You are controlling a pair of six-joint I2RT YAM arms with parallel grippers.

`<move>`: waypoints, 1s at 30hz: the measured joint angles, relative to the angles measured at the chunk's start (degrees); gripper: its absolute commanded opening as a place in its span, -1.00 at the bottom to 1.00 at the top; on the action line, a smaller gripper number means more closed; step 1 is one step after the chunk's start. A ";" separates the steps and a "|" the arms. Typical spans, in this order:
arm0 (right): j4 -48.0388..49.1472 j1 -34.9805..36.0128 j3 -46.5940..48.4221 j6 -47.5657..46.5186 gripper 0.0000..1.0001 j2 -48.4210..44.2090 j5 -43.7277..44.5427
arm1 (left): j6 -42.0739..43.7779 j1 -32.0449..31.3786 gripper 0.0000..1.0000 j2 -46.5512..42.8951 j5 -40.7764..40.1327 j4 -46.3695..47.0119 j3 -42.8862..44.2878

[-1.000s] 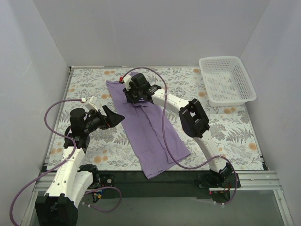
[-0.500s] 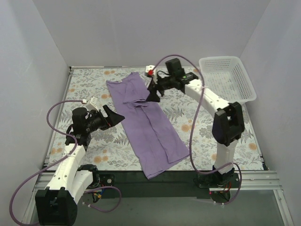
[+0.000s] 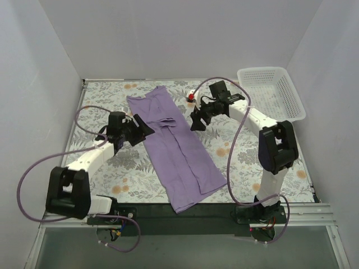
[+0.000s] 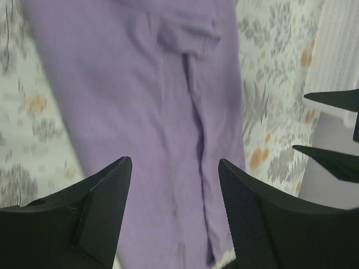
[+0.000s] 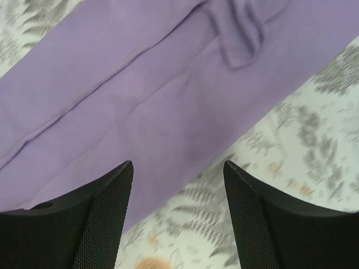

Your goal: Fold and stack the t-shirts

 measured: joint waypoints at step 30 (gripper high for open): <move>8.13 11.19 34.95 0.17 0.39 33.48 21.66 | 1.25 3.52 -0.25 47.06 1.51 2.23 37.29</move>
